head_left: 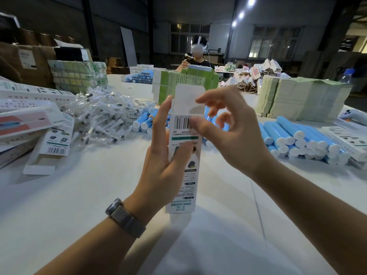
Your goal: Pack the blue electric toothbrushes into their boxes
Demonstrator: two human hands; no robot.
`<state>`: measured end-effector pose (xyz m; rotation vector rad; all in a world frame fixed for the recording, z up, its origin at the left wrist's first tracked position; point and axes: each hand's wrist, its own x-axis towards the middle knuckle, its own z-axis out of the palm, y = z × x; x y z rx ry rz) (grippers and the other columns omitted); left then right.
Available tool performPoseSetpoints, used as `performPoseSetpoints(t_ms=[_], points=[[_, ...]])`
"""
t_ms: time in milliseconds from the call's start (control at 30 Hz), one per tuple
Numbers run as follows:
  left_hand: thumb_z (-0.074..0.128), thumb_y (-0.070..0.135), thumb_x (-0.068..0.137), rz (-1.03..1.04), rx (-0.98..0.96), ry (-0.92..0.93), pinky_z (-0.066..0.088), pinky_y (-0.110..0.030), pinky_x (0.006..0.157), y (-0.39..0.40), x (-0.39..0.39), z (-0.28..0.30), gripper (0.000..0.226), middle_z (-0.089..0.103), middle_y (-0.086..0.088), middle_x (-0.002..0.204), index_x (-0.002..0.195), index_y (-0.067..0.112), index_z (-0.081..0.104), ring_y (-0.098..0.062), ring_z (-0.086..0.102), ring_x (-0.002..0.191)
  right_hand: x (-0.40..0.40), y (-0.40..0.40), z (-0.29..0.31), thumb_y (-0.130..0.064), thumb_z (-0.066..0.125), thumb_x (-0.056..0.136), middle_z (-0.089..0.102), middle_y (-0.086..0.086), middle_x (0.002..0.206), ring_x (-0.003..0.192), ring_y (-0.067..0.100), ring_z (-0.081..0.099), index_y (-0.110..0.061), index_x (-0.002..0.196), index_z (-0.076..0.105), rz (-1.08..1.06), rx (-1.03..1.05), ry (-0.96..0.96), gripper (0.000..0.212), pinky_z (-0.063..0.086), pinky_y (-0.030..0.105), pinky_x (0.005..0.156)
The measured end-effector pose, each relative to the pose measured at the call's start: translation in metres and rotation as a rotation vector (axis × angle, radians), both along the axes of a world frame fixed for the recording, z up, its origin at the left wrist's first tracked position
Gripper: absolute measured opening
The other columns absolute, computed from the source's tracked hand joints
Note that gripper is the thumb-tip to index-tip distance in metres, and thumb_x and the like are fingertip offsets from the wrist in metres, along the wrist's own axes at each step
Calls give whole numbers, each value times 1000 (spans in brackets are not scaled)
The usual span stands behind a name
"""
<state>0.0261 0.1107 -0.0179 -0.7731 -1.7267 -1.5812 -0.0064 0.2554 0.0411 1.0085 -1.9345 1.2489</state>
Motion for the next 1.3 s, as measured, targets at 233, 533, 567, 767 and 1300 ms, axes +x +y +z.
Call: performPoseSetpoints(t_ms=[233,533,567,767,1300], points=[[51,13,85,-57,98,-8,55,-26,68,-2,-2,-1,59,66,10,113,130,49,39,-12,66,84,1,-8,-12,-24,72,83,56,-6,97,79,6,55,-35,110,53,172,-109,-224,35,53,31,65],[39,26,98,-131,160,-20,52,-29,65,0,1,1,20,62,4,100,116,34,44,-13,63,79,6,-12,-17,-12,60,85,61,5,96,83,15,54,-24,92,60,286,-114,-261,15,45,27,66],[37,25,102,-133,174,-20,52,-26,66,0,1,1,17,62,4,99,116,32,44,-12,63,79,6,-13,-18,-11,60,85,61,2,93,83,16,54,-23,89,60,291,-113,-259,13,45,28,67],[31,28,106,-117,167,-9,51,-24,63,2,2,2,15,62,8,90,113,33,44,-8,61,72,6,-12,-16,-12,63,83,61,-4,84,84,24,55,-23,84,61,290,-131,-218,11,48,37,71],[32,32,104,-181,184,13,53,-23,69,8,8,0,16,59,-1,105,114,38,42,-12,64,83,9,-12,-14,-21,56,80,58,15,97,100,30,60,-13,80,57,296,-126,-141,8,53,56,72]])
